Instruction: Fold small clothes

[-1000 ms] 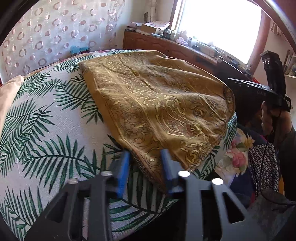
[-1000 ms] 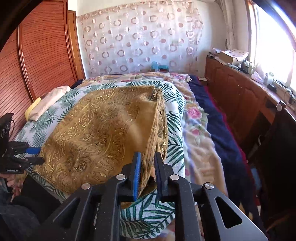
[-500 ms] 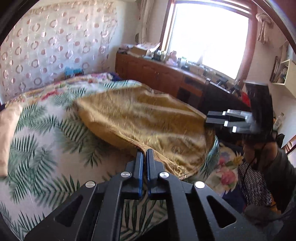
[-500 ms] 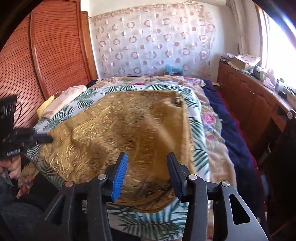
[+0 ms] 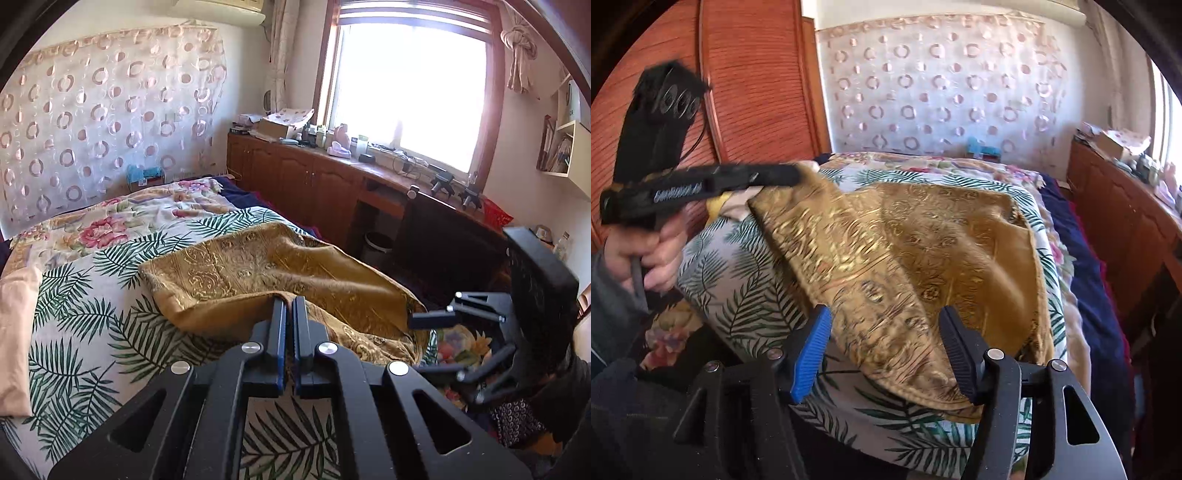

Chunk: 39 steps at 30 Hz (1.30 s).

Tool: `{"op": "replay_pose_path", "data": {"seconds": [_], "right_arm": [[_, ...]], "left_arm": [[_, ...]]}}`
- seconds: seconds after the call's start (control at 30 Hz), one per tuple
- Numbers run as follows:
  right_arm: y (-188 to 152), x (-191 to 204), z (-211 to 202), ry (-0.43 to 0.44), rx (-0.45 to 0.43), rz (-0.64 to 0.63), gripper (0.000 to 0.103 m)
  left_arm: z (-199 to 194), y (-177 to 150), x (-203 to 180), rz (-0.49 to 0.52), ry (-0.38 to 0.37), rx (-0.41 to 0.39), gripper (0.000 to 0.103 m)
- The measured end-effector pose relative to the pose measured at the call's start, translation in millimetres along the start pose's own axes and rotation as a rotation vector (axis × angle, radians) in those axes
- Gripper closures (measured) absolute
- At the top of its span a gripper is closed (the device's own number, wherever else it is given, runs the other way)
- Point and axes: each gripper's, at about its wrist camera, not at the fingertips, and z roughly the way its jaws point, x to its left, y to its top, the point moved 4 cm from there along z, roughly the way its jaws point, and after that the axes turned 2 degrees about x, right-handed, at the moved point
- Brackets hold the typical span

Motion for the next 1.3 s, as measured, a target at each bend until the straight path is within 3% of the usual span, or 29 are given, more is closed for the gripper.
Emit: {"op": "replay_pose_path", "data": {"seconds": [0.3,0.43,0.6,0.67,0.7,0.73,1.0,1.2,1.3], "right_arm": [[-6,-8,16,-0.041,0.046,-0.027,0.039],[-9,-23,30,-0.125,0.089,-0.046,0.039],[-8,-45,41,-0.146,0.127,0.004,0.040],[-4,-47,40,-0.108,0.120,0.033,0.063],[2,-49,39,-0.104,0.108,0.031,0.081],[9,-49,38,-0.115,0.095,0.020,0.091],[86,-56,38,-0.178,-0.021,-0.065,0.096],[139,-66,81,-0.195,-0.024,-0.140,0.096],[148,-71,111,-0.194,-0.002,-0.157,0.096]], "left_arm": [[2,7,13,-0.038,0.013,-0.020,0.099],[0,5,19,-0.060,0.016,-0.028,0.099],[-3,2,24,-0.077,0.015,-0.035,0.099],[-3,3,25,-0.077,0.017,-0.037,0.099],[-2,3,26,-0.077,0.022,-0.039,0.099],[-2,4,28,-0.076,0.029,-0.042,0.099],[7,13,65,-0.108,0.095,-0.055,0.099],[33,26,99,-0.136,0.126,-0.027,0.099],[50,31,114,-0.153,0.130,-0.003,0.099]]}}
